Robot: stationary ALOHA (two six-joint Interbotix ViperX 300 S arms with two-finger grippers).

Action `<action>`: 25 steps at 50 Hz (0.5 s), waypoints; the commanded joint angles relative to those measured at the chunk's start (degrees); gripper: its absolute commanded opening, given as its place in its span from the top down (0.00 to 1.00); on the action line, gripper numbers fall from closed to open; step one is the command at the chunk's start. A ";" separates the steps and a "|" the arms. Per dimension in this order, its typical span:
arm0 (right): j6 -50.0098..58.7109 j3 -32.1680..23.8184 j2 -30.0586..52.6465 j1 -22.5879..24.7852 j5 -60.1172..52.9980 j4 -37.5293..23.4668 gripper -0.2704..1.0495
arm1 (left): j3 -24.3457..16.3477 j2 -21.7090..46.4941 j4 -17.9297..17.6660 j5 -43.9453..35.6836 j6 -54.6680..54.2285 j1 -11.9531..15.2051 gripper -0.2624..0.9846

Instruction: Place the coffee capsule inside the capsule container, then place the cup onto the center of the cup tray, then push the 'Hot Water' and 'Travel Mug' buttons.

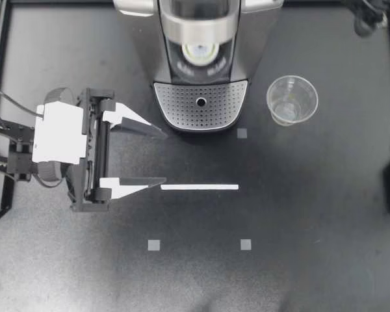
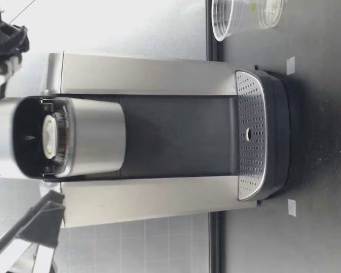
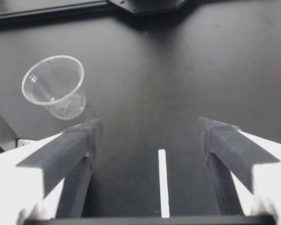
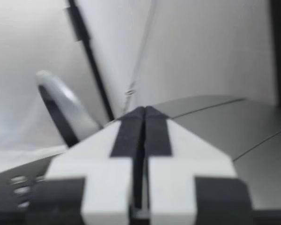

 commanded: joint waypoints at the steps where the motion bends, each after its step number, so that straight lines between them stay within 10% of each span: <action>1: 0.09 0.88 -2.37 2.81 -0.26 -0.18 0.72 | -0.35 -0.97 0.00 -0.44 -0.09 0.18 0.20; 25: 2.72 7.03 -5.54 8.17 -0.53 0.00 0.72 | -0.09 -0.88 -0.62 -1.32 -0.09 0.18 0.20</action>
